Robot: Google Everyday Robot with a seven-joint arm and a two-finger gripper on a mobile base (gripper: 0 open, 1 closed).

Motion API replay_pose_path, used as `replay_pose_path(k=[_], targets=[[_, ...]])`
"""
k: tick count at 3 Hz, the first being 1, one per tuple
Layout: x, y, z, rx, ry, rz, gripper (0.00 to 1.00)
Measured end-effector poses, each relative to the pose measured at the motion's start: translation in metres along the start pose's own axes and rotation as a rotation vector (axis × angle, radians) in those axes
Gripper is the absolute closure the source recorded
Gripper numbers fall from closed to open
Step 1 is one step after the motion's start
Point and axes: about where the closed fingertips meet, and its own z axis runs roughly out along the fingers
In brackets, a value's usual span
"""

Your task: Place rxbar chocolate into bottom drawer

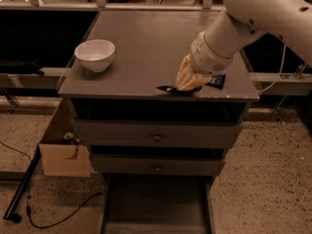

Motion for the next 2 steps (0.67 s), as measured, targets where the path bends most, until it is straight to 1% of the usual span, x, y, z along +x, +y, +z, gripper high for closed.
replay_pose_path(k=[1, 2], targets=[[0.01, 0.011, -0.009, 0.025, -0.008, 0.018, 1.0], [0.016, 0.055, -0.034, 0.104, -0.036, 0.061, 1.0]])
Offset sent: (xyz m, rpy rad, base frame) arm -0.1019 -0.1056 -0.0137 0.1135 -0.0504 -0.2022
